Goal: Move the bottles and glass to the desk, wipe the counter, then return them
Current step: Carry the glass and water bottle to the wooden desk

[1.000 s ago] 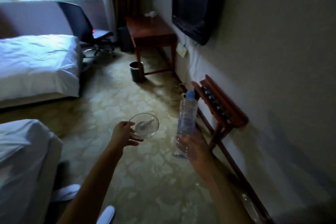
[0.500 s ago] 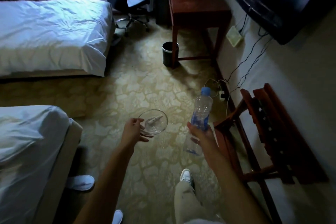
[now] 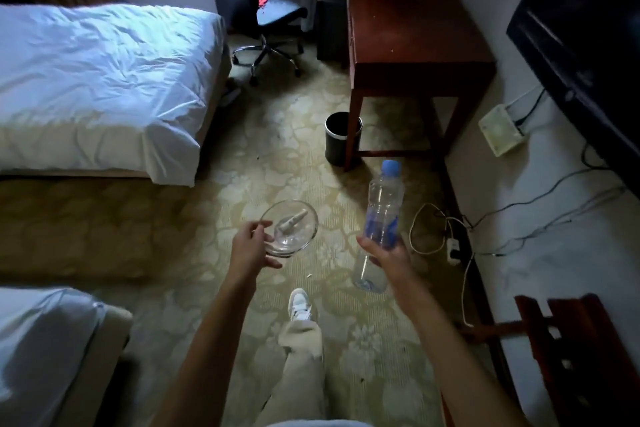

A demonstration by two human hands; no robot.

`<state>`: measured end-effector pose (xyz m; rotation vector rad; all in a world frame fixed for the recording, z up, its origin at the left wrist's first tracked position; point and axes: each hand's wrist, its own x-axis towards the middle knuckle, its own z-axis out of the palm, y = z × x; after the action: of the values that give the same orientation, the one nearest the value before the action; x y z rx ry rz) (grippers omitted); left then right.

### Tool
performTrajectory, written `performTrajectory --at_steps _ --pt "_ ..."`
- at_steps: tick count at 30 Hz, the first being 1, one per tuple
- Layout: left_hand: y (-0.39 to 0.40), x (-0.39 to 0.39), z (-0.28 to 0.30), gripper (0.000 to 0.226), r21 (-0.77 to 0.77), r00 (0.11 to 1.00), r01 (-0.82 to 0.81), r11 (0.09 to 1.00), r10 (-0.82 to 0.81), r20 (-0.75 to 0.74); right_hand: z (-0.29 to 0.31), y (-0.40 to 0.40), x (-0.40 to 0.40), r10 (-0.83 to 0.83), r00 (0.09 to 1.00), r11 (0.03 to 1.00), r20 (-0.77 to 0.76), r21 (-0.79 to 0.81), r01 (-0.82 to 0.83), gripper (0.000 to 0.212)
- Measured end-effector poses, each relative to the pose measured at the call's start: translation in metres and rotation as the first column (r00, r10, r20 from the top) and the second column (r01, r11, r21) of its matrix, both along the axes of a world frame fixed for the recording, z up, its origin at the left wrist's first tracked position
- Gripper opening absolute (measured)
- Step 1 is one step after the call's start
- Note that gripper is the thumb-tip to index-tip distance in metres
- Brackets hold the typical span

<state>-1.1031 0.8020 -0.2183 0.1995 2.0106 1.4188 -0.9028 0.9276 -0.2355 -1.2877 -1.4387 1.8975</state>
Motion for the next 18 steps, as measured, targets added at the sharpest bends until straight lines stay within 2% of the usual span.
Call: performTrajectory --at_steps 2,4,8,11,14,16,18 --pt "0.043 -0.043 -0.014 0.03 -0.011 1.0 0.007 1.0 -0.007 0.004 -0.014 0.038 -0.042 -0.034 0.999 0.999 0.015 -0.025 0.034 0.021" --pt "0.093 -0.09 -0.018 0.03 -0.011 0.999 0.042 0.999 -0.041 0.008 -0.019 0.085 -0.086 -0.06 0.998 0.996 0.027 -0.069 0.061 0.019" --pt "0.213 -0.182 0.002 0.03 -0.003 0.988 0.141 0.99 -0.14 -0.057 0.007 0.196 -0.168 -0.127 0.99 0.989 0.055 -0.074 0.131 0.04" --pt "0.307 -0.232 0.025 0.03 0.021 0.974 0.207 0.978 -0.204 -0.101 0.036 0.274 -0.21 -0.204 0.979 0.977 -0.013 -0.058 0.203 0.019" --pt "0.394 -0.269 0.032 0.027 0.051 0.961 0.265 0.963 -0.259 -0.102 0.042 0.339 -0.239 -0.278 0.96 0.959 -0.04 -0.06 0.276 0.016" --pt "0.447 -0.289 0.022 0.027 0.038 0.953 0.294 0.955 -0.29 -0.082 0.028 0.375 -0.256 -0.325 0.945 0.943 -0.045 -0.087 0.32 0.036" --pt "0.502 -0.308 0.002 0.028 0.015 0.946 0.32 0.947 -0.318 -0.065 0.007 0.419 -0.273 -0.364 0.93 0.927 -0.05 -0.113 0.357 0.069"
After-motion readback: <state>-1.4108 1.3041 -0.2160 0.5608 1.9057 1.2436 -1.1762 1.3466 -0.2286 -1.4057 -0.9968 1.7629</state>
